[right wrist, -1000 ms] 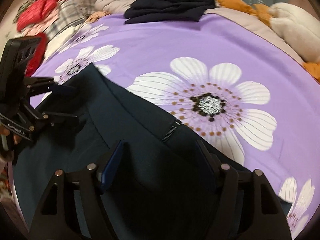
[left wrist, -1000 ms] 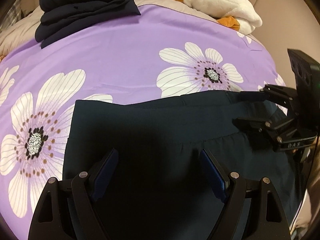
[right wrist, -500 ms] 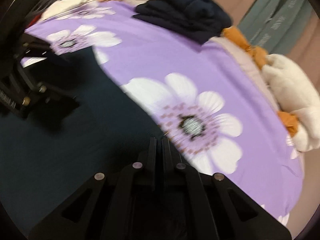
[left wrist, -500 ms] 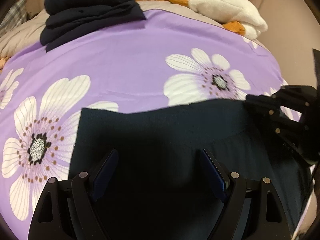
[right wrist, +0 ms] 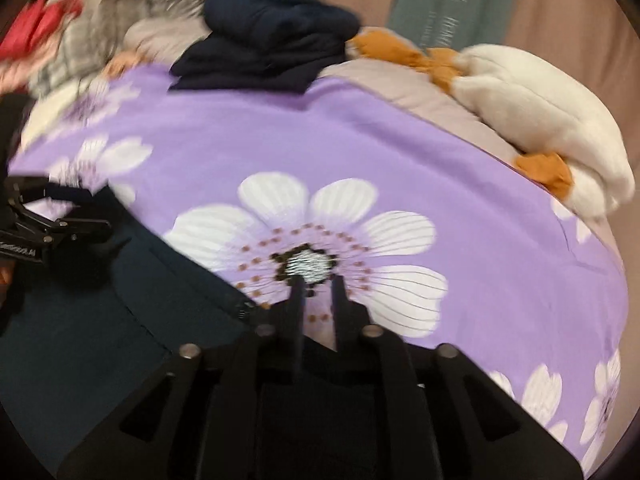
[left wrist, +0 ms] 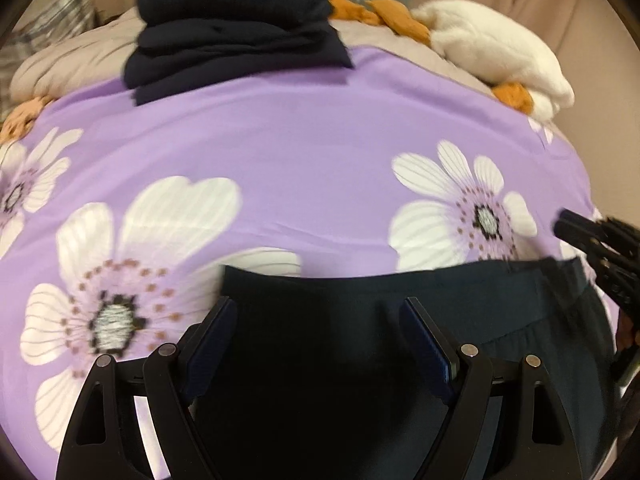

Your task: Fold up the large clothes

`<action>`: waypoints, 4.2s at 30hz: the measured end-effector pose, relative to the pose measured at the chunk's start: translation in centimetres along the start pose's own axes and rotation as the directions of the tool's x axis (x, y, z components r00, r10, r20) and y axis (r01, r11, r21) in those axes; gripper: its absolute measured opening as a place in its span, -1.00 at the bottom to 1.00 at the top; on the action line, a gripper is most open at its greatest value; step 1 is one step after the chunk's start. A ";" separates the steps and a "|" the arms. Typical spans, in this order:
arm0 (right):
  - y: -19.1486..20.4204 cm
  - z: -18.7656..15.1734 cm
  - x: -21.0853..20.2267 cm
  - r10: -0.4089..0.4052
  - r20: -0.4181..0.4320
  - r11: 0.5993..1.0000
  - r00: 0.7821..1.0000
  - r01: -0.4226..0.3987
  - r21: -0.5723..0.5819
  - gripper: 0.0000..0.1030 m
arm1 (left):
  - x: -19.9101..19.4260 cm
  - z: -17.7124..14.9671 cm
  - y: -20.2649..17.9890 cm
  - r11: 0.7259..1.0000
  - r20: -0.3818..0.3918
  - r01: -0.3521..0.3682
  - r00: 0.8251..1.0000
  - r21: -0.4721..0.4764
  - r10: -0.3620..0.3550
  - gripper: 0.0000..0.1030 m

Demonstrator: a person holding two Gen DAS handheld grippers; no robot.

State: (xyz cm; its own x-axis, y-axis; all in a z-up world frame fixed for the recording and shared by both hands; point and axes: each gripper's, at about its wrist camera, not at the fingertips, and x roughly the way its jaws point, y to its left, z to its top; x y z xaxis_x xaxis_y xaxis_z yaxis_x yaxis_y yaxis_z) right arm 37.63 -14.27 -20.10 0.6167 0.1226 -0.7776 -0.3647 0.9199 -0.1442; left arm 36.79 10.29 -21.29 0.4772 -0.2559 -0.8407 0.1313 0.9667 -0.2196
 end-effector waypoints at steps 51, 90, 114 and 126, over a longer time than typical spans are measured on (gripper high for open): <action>1.6 -11.9 -6.7 0.161 -0.029 0.944 0.987 -0.145 0.296 0.19 | -3.1 -9.7 -6.4 0.981 -0.029 -0.066 0.997 0.183 0.073 0.73; -1.9 -24.2 -17.4 -0.126 -0.135 0.884 0.983 0.173 0.434 0.28 | -11.5 -18.2 -4.0 0.976 0.028 -0.125 0.992 0.176 0.122 0.74; 10.9 -20.4 -12.3 0.145 -0.035 0.956 0.989 -0.131 0.263 0.35 | -9.3 -21.0 -8.5 0.963 0.051 -0.094 0.995 0.251 0.084 0.74; 7.4 -24.0 -14.4 0.050 -0.053 0.946 0.997 -0.031 0.323 0.35 | -9.6 -21.4 -6.7 0.974 0.046 -0.093 0.995 0.206 0.085 0.79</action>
State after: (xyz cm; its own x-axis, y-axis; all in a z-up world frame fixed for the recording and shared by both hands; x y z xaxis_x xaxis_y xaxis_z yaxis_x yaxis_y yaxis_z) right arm 9.28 -18.13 -24.67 0.5598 0.1490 -0.8151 -0.1382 0.9867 0.0855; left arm 12.79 6.34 -22.34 0.5257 -0.1726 -0.8330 0.2625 0.9643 -0.0342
